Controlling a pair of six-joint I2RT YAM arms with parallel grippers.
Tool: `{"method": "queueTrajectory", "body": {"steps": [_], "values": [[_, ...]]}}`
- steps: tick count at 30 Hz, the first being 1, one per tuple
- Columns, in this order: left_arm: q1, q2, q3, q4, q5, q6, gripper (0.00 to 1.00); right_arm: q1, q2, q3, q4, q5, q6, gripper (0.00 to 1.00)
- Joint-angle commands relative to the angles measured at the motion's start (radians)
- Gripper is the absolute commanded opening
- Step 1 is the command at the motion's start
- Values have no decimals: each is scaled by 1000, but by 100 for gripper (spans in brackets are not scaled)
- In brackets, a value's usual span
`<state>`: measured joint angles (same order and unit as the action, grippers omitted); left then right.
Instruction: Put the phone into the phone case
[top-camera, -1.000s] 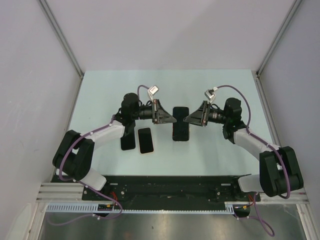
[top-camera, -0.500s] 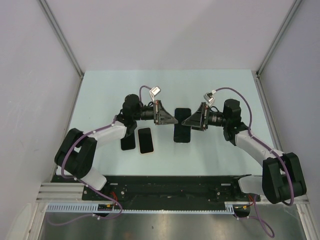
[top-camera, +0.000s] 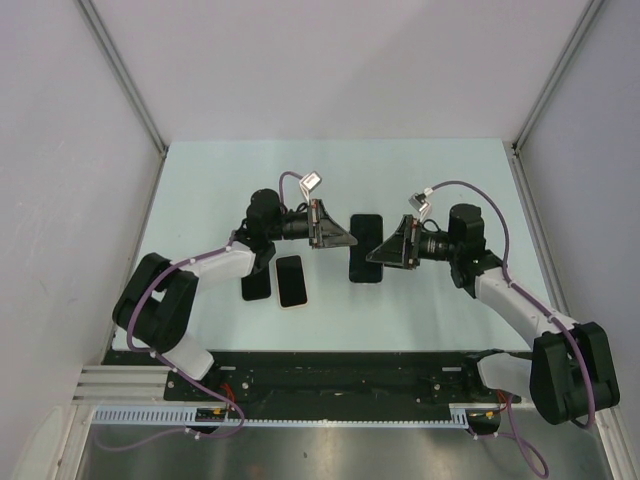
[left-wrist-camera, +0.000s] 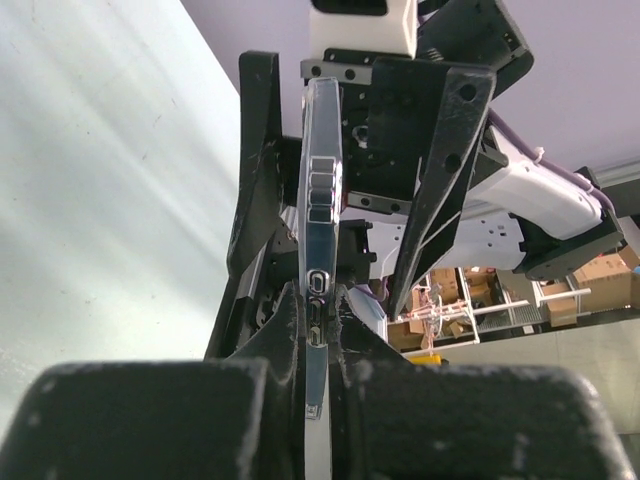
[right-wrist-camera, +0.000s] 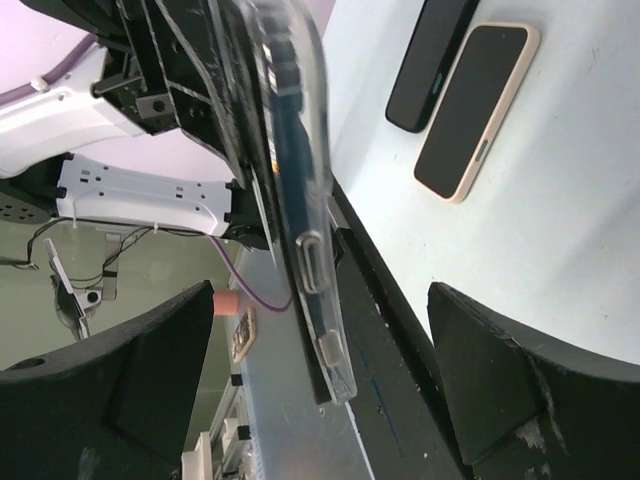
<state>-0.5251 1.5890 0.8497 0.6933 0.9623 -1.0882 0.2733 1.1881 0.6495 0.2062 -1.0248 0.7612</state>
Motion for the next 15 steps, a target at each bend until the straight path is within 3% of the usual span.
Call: {"method": "queueTrajectory", "body": {"steps": [1,8,15], "values": [[7,-26,11,97,-17,-35,0,12,-12,-20,-11,5,-28,90],[8,-35,0,121,-34,-61,0,24,-44,-70,57,-12,13,85],[10,-40,-14,133,-53,-72,0,18,-91,-105,122,-20,64,66]]}}
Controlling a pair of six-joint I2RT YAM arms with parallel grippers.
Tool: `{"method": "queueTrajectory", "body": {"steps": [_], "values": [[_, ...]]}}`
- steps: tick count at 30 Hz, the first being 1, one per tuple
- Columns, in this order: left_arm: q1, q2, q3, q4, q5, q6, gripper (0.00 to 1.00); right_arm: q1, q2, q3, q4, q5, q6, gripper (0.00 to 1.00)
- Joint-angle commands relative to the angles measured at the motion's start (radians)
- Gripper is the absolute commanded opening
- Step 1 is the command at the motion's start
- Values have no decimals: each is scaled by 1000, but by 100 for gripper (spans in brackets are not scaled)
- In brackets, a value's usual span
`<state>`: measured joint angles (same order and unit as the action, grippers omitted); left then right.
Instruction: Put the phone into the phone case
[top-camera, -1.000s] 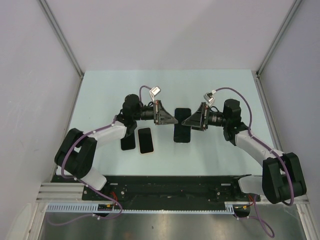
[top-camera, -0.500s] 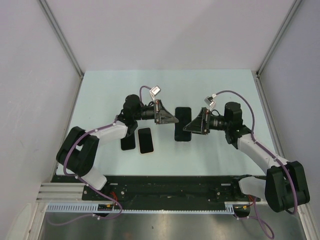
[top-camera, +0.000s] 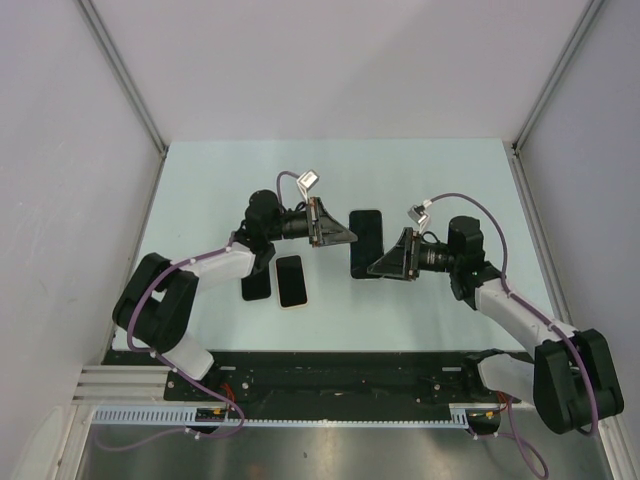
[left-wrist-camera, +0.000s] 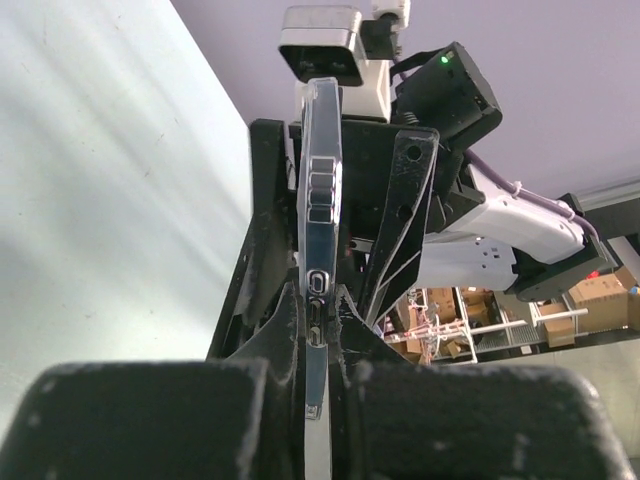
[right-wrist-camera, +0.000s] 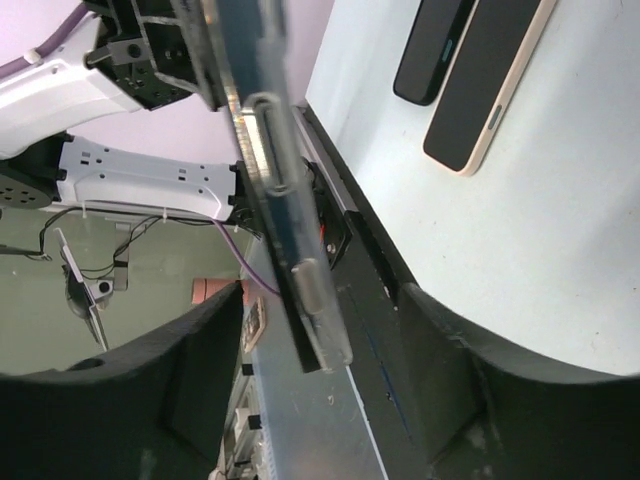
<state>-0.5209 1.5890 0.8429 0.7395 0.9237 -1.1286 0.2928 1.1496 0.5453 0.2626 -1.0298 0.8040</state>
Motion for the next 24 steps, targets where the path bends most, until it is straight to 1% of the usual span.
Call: {"method": "queueTrajectory", "body": {"steps": [1,2,3,5,6,9,14,17,18,19,20,22,23,24], "values": [[5,-38,-10,83,-19,-13,0,-4,-54,-1,49,-13,15,63],[5,-37,-8,40,-28,7,0,-10,-57,-1,46,-12,9,58],[7,-34,-7,9,-32,44,0,-12,-59,-2,44,-12,9,45],[7,-26,-19,6,-37,50,0,-12,-60,-2,50,-12,17,30],[7,-26,-24,9,-37,55,0,-11,-59,-2,53,-12,24,17],[7,-17,-21,-21,-37,90,0,-14,-51,-2,78,-18,56,0],[5,-35,-5,-132,-54,174,0,-12,-31,-2,130,-7,106,0],[5,-46,-4,-131,-17,179,0,-17,-34,-2,124,5,95,22],[5,-56,-2,-132,-5,184,0,-18,-37,-2,115,11,86,36],[5,-63,-4,-143,16,188,0,-24,-40,-2,101,20,71,40],[5,-70,-5,-153,24,196,0,-27,-42,-2,98,23,67,47],[-1,-90,-5,-201,43,234,0,-35,-39,-1,122,25,73,55],[-10,-95,-5,-218,46,249,0,-37,-33,-1,135,25,73,60],[-16,-92,-4,-238,53,254,0,-38,-30,1,159,30,77,63]]}}
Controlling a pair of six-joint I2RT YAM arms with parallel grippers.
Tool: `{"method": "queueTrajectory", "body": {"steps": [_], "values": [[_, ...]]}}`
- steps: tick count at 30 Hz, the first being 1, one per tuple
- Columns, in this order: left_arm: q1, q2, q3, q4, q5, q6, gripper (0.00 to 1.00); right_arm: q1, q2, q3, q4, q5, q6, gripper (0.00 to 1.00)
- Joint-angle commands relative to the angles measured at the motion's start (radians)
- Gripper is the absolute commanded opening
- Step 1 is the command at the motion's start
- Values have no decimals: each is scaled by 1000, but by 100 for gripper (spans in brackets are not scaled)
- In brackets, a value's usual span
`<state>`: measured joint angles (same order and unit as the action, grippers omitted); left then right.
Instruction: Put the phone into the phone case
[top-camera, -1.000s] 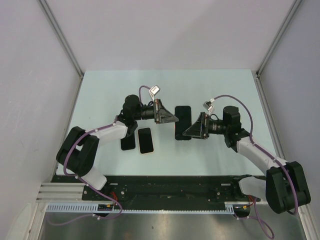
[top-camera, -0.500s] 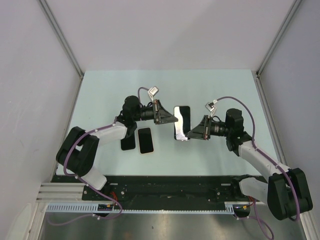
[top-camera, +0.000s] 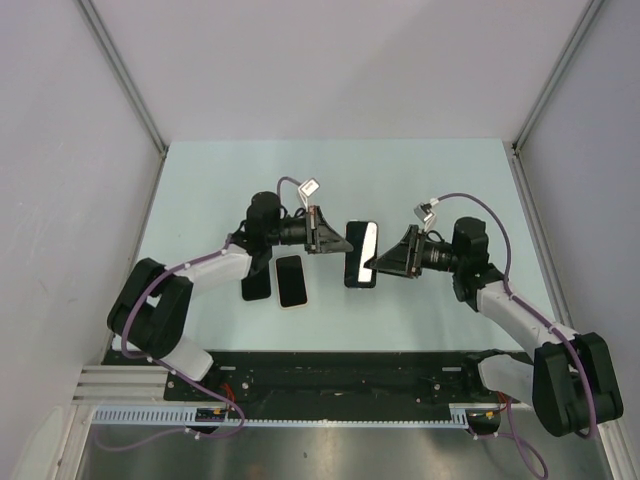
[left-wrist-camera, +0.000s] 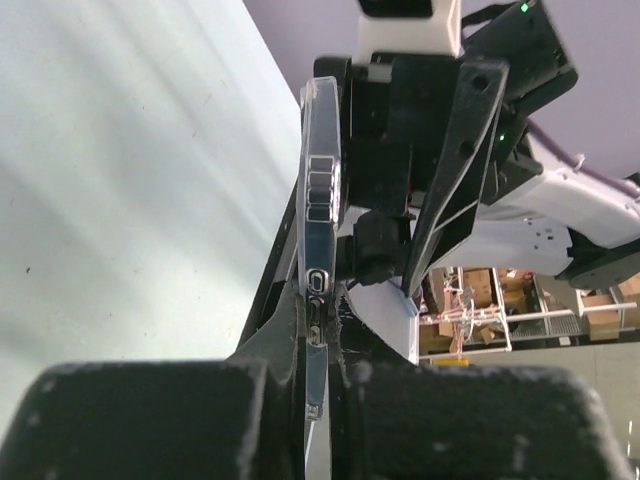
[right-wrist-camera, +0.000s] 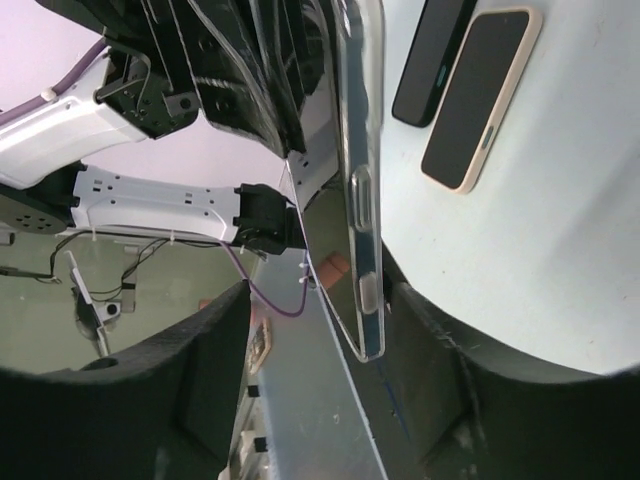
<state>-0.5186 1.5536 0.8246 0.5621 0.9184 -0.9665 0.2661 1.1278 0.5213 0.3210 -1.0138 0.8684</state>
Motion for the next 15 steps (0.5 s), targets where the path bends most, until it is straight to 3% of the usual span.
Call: {"method": "queueTrajectory", "body": {"steps": [1,3,7,9,10,13,15], "values": [[-26,-55,13,-67,82,92,0,-14,-2,26,108,18,17,65],[-49,-61,2,-47,94,87,0,-18,22,31,130,20,20,70],[-60,-79,-19,-42,94,95,0,-18,66,51,165,12,32,68],[-60,-78,-19,-42,96,95,0,-19,76,52,194,9,50,55],[-58,-73,-18,-45,97,98,0,-18,81,52,202,9,52,41],[-60,-61,4,-128,77,132,0,-18,73,52,193,24,50,19],[-60,-56,22,-218,43,181,0,-19,72,52,179,35,44,11]]}}
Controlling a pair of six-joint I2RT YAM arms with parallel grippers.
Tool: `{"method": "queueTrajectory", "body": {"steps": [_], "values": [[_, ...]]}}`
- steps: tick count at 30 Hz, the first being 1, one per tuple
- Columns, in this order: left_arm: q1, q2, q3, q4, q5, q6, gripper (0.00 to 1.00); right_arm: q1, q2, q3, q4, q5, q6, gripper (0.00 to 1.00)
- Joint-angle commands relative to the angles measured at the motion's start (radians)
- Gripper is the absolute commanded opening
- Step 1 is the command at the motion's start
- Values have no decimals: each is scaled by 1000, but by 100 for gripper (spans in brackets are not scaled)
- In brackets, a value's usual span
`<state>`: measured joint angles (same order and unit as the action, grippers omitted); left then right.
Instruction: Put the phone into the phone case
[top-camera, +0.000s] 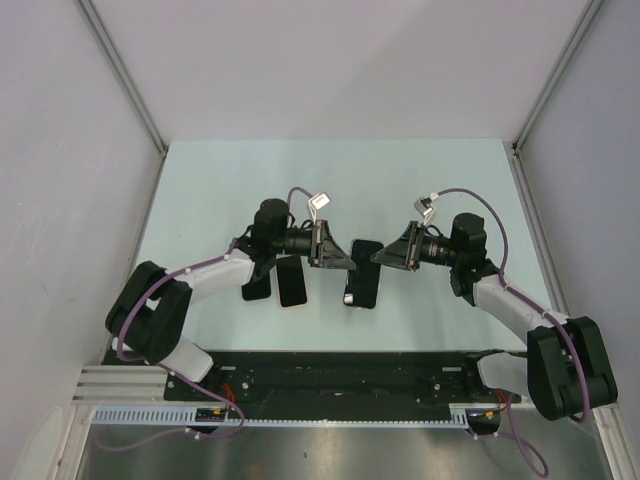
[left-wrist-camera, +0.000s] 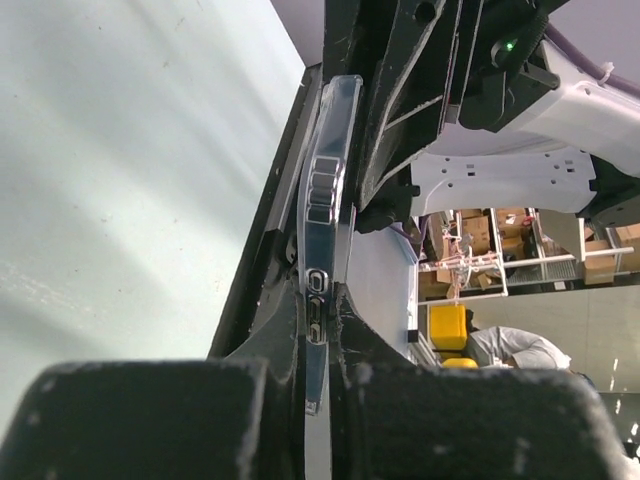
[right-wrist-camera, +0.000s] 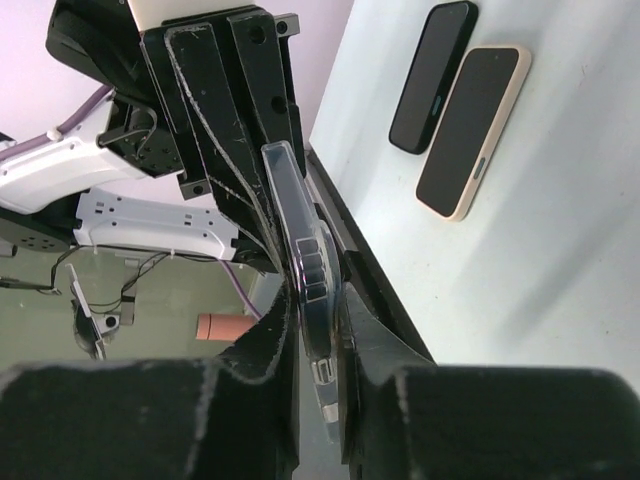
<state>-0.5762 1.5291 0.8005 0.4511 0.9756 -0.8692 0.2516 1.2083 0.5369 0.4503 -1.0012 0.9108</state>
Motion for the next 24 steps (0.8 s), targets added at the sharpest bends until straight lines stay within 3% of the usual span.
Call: {"method": "queueTrajectory", "body": {"steps": [1,4,7,8,11,14,15,19,24], "values": [[-1,-24,51,-127,-21,104,0,-5,-10,37,48,24,0,6],[-1,-18,58,-149,-31,105,2,-5,-4,37,47,24,-4,2],[2,-40,74,-199,-64,134,20,-5,11,38,44,27,-4,0],[7,-46,80,-237,-77,145,34,-5,14,40,41,27,-4,0],[35,-79,106,-355,-146,203,58,-3,33,40,15,29,-24,0],[78,-130,140,-519,-271,294,77,8,49,57,-86,59,-99,0],[85,-145,158,-561,-317,318,99,14,56,66,-110,70,-122,0],[121,-257,189,-709,-588,423,100,63,125,86,-150,108,-173,0],[128,-401,167,-772,-765,496,100,132,291,159,-140,148,-199,0]]}}
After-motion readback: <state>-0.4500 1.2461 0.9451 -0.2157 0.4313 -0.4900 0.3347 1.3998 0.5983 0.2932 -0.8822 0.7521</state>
